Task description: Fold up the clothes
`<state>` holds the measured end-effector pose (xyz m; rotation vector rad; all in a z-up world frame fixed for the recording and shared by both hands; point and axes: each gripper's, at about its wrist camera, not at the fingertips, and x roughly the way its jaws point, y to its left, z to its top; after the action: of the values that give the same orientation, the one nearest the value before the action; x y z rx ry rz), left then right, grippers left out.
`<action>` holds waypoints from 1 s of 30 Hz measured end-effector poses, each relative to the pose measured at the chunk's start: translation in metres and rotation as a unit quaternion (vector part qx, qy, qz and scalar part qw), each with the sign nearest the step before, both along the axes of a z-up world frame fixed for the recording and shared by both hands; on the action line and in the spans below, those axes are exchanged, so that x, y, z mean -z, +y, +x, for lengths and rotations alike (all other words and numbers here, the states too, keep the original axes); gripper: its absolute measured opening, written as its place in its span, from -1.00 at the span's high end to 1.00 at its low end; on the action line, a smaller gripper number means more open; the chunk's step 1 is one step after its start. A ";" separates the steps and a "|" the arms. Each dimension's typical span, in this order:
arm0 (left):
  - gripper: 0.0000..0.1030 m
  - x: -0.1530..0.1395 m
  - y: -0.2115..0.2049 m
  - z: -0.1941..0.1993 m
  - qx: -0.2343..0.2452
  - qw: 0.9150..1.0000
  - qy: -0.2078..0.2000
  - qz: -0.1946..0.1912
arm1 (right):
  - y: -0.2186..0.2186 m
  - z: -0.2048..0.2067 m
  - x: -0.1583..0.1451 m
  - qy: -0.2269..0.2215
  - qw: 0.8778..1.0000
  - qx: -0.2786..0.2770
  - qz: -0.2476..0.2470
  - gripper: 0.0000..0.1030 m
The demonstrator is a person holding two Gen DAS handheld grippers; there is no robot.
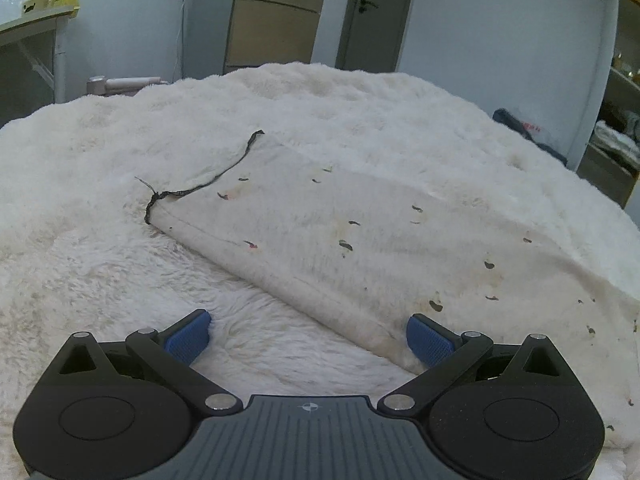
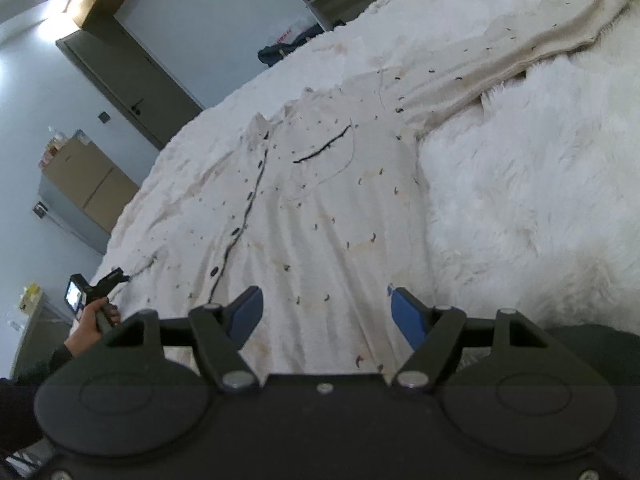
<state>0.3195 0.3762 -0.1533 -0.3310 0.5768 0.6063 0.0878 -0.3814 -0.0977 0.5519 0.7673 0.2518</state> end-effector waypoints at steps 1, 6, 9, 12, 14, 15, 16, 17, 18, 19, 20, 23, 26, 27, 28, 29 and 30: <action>-0.99 0.002 0.003 0.004 0.002 1.000 0.000 0.000 | 0.000 0.000 0.000 0.000 1.000 0.000 -0.001 -0.36; -0.99 0.000 0.017 0.011 0.006 1.000 -0.007 -0.009 | 0.003 0.004 0.004 0.011 1.000 -0.001 -0.011 -0.36; -0.99 -0.004 0.026 0.014 0.009 1.000 -0.014 -0.019 | 0.003 0.005 0.006 0.015 1.000 0.000 -0.012 -0.36; -0.99 -0.007 0.035 0.023 0.009 1.000 -0.021 -0.022 | 0.003 0.006 0.007 0.018 1.000 -0.001 -0.015 -0.36; -0.99 -0.009 0.041 0.029 0.008 0.999 -0.031 -0.027 | 0.004 0.006 0.007 0.019 1.000 -0.001 -0.016 -0.36; -0.99 -0.009 0.046 0.032 0.008 0.999 -0.040 -0.033 | 0.003 0.008 0.008 0.021 1.000 -0.002 -0.017 -0.36; -0.99 -0.010 0.051 0.034 0.007 0.998 -0.050 -0.039 | 0.003 0.009 0.008 0.023 1.000 -0.002 -0.018 -0.36; -0.97 -0.011 0.059 0.036 0.001 0.997 -0.063 -0.046 | 0.004 0.009 0.009 0.025 0.999 -0.002 -0.019 -0.36; -0.85 -0.011 0.065 0.036 -0.008 0.996 -0.074 -0.054 | 0.004 0.009 0.009 0.027 0.999 -0.003 -0.020 -0.36; -0.73 -0.009 0.074 0.034 -0.023 0.993 -0.094 -0.071 | 0.003 0.010 0.009 0.029 0.999 -0.002 -0.021 -0.36; -0.49 -0.006 0.085 0.032 -0.039 0.988 -0.116 -0.092 | 0.003 0.010 0.009 0.031 0.999 -0.001 -0.021 -0.36; 0.45 0.002 0.105 0.025 -0.077 0.978 -0.143 -0.134 | 0.004 0.012 0.010 0.034 0.999 -0.003 -0.018 -0.36; 0.87 0.004 0.112 0.020 -0.085 0.974 -0.147 -0.150 | 0.004 0.013 0.010 0.034 0.999 -0.004 -0.017 -0.36; 0.92 0.002 0.113 0.018 -0.082 0.973 -0.153 -0.152 | 0.004 0.014 0.011 0.033 0.999 -0.005 -0.016 -0.36; 0.93 -0.001 0.112 0.016 -0.079 0.973 -0.160 -0.150 | 0.003 0.014 0.010 0.033 0.999 -0.008 -0.015 -0.36; 0.94 -0.005 0.110 0.014 -0.076 0.973 -0.166 -0.143 | 0.003 0.013 0.010 0.031 0.999 -0.009 -0.012 -0.36; 0.95 -0.010 0.108 0.013 -0.073 0.974 -0.170 -0.131 | 0.002 0.012 0.010 0.028 1.000 -0.010 -0.009 -0.36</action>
<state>0.3325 0.4838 -0.1434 -0.7159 0.3009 0.5996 0.1002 -0.3793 -0.1075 0.5368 0.8286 0.2491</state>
